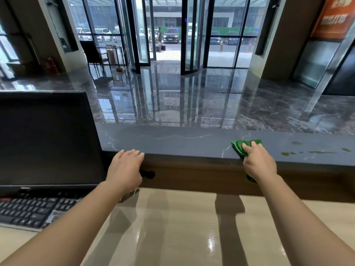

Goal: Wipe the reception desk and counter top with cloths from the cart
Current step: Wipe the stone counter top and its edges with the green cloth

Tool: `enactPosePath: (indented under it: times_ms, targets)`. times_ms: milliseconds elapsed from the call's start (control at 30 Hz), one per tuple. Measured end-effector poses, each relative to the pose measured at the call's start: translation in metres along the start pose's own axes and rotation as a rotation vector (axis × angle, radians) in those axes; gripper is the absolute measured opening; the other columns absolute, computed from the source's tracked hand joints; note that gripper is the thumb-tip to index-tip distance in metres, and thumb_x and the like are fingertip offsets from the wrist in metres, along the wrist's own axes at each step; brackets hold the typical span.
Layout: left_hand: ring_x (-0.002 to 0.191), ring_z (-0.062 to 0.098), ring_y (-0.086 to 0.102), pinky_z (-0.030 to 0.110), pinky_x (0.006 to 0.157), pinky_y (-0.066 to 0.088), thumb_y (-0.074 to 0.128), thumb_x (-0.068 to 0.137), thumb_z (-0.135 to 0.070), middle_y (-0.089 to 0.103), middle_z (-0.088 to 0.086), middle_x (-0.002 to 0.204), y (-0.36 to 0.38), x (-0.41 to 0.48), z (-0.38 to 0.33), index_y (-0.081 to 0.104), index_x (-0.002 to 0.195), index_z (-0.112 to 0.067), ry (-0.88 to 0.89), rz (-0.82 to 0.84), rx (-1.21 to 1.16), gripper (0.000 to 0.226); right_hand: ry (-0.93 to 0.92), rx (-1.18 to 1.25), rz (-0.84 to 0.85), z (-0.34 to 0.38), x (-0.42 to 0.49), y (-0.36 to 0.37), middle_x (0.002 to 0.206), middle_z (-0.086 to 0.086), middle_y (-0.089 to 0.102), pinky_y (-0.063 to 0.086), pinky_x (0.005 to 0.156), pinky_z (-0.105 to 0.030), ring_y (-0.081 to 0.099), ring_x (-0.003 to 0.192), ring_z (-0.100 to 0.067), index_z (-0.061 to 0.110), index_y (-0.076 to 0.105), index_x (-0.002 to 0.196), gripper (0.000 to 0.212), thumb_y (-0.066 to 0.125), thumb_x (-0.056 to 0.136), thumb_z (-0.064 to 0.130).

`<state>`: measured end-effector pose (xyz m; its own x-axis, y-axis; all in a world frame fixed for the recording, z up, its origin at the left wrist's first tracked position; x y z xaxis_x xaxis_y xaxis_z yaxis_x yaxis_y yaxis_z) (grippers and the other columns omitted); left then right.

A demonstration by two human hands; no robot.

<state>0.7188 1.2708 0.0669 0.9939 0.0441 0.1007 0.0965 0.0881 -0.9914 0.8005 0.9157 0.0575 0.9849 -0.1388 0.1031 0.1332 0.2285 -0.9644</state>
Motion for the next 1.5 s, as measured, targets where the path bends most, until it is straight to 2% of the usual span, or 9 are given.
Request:
enactPosePath:
  times_ms: [267,500,633,767,833,933,1100,1367,1500]
  targets:
    - [0.124,0.017,0.050,0.028,0.102,0.038,0.047,0.090,-0.015,0.060,-0.005,0.131,0.026,-0.027,0.039,0.053,0.137,-0.029,-0.225,-0.033,-0.326,0.050,-0.193,-0.087,-0.076,0.119,-0.049,0.032,0.160,-0.014,0.015,0.015,0.120,-0.044,0.009,0.148,-0.033,0.018,0.020,0.153,0.063,0.042,0.095,0.009]
    - [0.130,0.024,0.046,0.039,0.109,0.039,0.044,0.090,-0.006,0.048,-0.002,0.145,0.043,-0.032,0.078,0.043,0.145,-0.025,-0.389,0.012,-0.671,0.058,-0.617,-0.125,0.022,0.265,-0.092,0.077,0.161,-0.022,-0.003,0.004,0.121,-0.050,-0.004,0.148,-0.039,0.016,0.005,0.156,0.064,0.036,0.100,0.013]
    - [0.136,0.019,0.040,0.031,0.110,0.036,0.044,0.090,0.000,0.043,-0.001,0.149,0.038,-0.026,0.088,0.039,0.147,-0.018,-0.409,-0.051,-0.827,0.059,-0.904,-0.256,0.060,0.325,-0.107,0.094,0.160,-0.021,-0.014,0.001,0.120,-0.051,-0.012,0.147,-0.040,0.018,0.003,0.156,0.064,0.037,0.101,0.018]
    - [0.085,0.010,0.052,0.019,0.070,0.040,0.043,0.087,0.010,0.053,-0.017,0.089,0.050,-0.013,0.095,0.062,0.116,-0.022,-0.476,-0.043,-1.131,0.047,-1.065,-0.391,0.062,0.361,-0.111,0.107,0.161,-0.016,-0.016,0.001,0.121,-0.051,-0.014,0.148,-0.038,0.020,0.010,0.157,0.060,0.037,0.103,0.022]
    - [0.089,0.014,0.050,0.021,0.070,0.040,0.041,0.086,0.012,0.051,-0.014,0.084,0.053,-0.008,0.097,0.062,0.099,-0.025,-0.508,-0.053,-1.213,0.045,-1.105,-0.409,0.053,0.366,-0.109,0.110,0.161,-0.014,-0.016,0.002,0.121,-0.049,-0.013,0.148,-0.036,0.021,0.012,0.156,0.059,0.037,0.103,0.023]
    - [0.082,0.007,0.053,0.027,0.079,0.043,0.040,0.089,0.013,0.056,-0.007,0.097,0.058,-0.004,0.094,0.053,0.134,-0.011,-0.536,-0.054,-1.343,0.053,-1.156,-0.415,0.039,0.357,-0.105,0.107,0.162,-0.010,-0.015,0.004,0.122,-0.046,-0.011,0.149,-0.033,0.023,0.015,0.156,0.057,0.036,0.103,0.024]
    - [0.080,-0.005,0.050,0.022,0.076,0.044,0.036,0.090,0.017,0.055,-0.015,0.088,0.062,-0.003,0.061,0.046,0.140,-0.006,-0.502,-0.013,-1.507,0.057,-1.179,-0.440,0.032,0.326,-0.099,0.099,0.162,-0.009,-0.014,0.006,0.121,-0.044,-0.007,0.150,-0.033,0.026,0.021,0.155,0.053,0.034,0.103,0.026]
    - [0.095,0.010,0.055,0.034,0.098,0.042,0.038,0.084,0.017,0.060,-0.009,0.092,0.075,0.016,-0.029,0.059,0.117,-0.018,-0.375,0.071,-1.535,0.053,-1.145,-0.443,0.009,0.229,-0.079,0.077,0.163,-0.008,-0.012,0.004,0.122,-0.044,-0.008,0.150,-0.032,0.028,0.021,0.155,0.056,0.037,0.102,0.022]
    - [0.096,0.007,0.052,0.027,0.093,0.040,0.037,0.087,0.018,0.056,-0.013,0.091,0.070,0.020,-0.106,0.059,0.113,-0.018,-0.322,0.127,-1.568,0.050,-1.136,-0.434,-0.057,0.159,-0.065,0.058,0.161,-0.013,0.015,0.028,0.116,-0.050,0.017,0.147,-0.038,0.026,0.044,0.146,0.059,0.061,0.090,0.019]
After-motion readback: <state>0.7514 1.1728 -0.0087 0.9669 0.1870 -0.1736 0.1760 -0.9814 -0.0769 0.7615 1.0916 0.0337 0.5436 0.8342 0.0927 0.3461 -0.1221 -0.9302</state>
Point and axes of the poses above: each hand's wrist, its own x-axis towards the middle knuckle, its own y-axis out of the palm, z = x × y, the point moved 9 cm from there along x, towards the middle knuckle
